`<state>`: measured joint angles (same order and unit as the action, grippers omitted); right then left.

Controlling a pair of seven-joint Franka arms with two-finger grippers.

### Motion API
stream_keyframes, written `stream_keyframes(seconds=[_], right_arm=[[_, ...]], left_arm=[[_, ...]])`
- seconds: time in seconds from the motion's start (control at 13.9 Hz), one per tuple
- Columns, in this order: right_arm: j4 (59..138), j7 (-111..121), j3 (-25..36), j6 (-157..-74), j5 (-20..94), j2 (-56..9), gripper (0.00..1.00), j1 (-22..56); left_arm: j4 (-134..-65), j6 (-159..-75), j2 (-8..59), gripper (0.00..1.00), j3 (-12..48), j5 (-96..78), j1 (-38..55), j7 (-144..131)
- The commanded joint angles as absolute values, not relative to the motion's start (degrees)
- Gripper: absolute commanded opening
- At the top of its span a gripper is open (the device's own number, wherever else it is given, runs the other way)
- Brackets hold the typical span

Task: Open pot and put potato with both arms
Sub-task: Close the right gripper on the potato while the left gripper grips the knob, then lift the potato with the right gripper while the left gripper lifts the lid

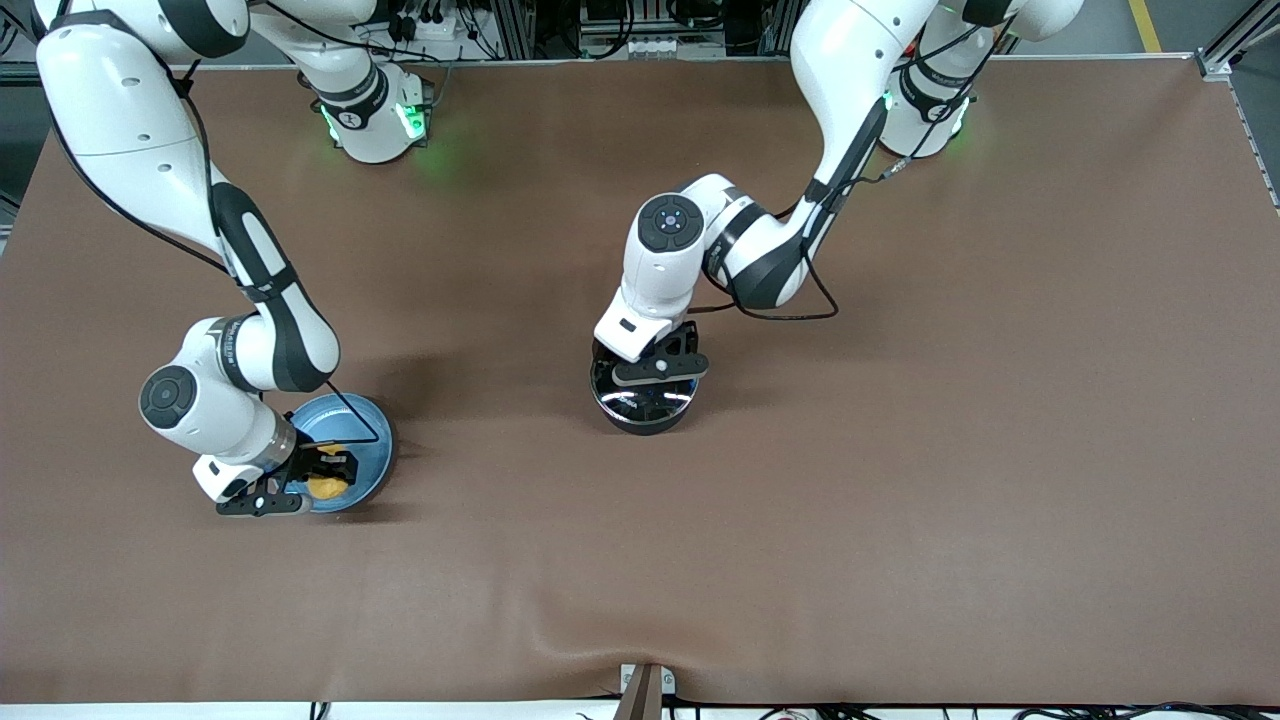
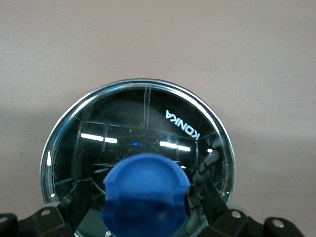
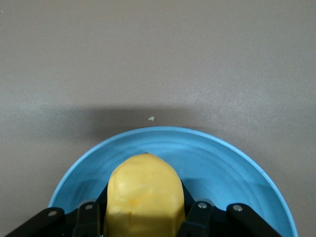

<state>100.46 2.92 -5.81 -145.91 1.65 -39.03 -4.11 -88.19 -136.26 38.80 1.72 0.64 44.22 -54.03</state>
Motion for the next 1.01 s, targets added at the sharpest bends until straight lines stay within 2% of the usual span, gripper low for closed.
stream_keyframes(seconds=[0.0,0.29,0.36,0.65,0.93], right_arm=[[100.7,3.3,-6.3,-144.0,2.8,-36.4,0.01,-3.9],[99.1,1.5,-6.8,-141.5,3.3,-35.5,0.00,-3.2],[98.5,0.9,-6.8,-140.5,3.3,-35.2,0.00,-3.1],[98.0,-3.9,-6.9,-139.5,3.3,-34.1,0.00,-0.1],[96.0,-11.3,-6.8,-136.2,3.2,-33.5,0.00,3.7]], left_arm=[[-87.1,-137.2,39.6,1.00,0.1,0.3,45.4,-54.6],[-87.1,-137.3,39.9,1.00,0.1,0.3,45.7,-54.8],[-87.1,-137.3,40.0,0.84,0.2,0.1,45.7,-54.8],[-87.2,-137.3,40.3,0.47,0.2,-0.1,45.7,-54.6],[-86.4,-136.2,39.0,0.45,-0.6,-0.7,45.5,-54.0]])
